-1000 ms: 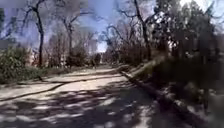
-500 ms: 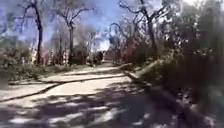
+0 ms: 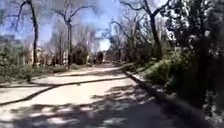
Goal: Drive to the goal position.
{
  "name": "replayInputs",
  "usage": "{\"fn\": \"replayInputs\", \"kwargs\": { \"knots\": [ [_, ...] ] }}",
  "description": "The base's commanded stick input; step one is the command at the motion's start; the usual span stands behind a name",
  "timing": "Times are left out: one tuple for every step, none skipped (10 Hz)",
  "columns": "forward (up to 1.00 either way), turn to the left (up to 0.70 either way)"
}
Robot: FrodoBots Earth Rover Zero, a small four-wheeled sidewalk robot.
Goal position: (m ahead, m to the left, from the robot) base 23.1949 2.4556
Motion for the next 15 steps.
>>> {"fn": "replayInputs", "kwargs": {
  "knots": [
    [1.0, 0.0],
    [1.0, 0.0],
    [1.0, 0.0],
    [1.0, 0.0],
    [1.0, 0.0],
    [1.0, 0.06],
    [1.0, 0.4],
    [1.0, 0.36],
    [1.0, 0.0],
    [1.0, 0.0],
    [1.0, 0.0],
    [1.0, 0.0],
    [1.0, 0.0],
    [1.0, 0.0],
    [1.0, 0.0]
  ]
}}
